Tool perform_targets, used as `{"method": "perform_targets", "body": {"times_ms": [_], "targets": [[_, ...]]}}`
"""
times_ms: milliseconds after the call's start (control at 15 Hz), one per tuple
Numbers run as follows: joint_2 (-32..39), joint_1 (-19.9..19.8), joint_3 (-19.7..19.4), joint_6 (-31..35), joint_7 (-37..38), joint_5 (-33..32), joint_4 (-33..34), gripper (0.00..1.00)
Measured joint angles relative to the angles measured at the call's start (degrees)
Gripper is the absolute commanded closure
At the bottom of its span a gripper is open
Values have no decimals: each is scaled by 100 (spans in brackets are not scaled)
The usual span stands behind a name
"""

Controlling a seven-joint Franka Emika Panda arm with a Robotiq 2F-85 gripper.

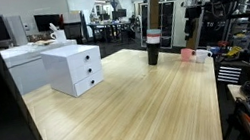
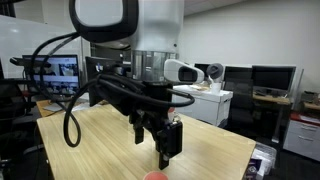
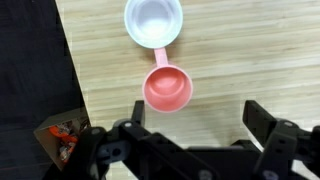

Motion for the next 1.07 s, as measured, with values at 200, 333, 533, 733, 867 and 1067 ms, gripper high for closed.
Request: {"method": "perform_targets", "body": {"times_ms": [200, 333, 533, 733, 867, 1067], "targets": [[227, -1, 43, 216, -163, 0, -86, 0], [364, -2, 110, 354, -165, 0, -112, 0], [550, -2, 249, 459, -165, 0, -117, 0], [692, -2, 371, 467, -165, 0, -118, 4], [767, -2, 427, 481, -165, -4, -118, 28], [851, -2, 472, 498, -165, -5, -118, 49]]}}
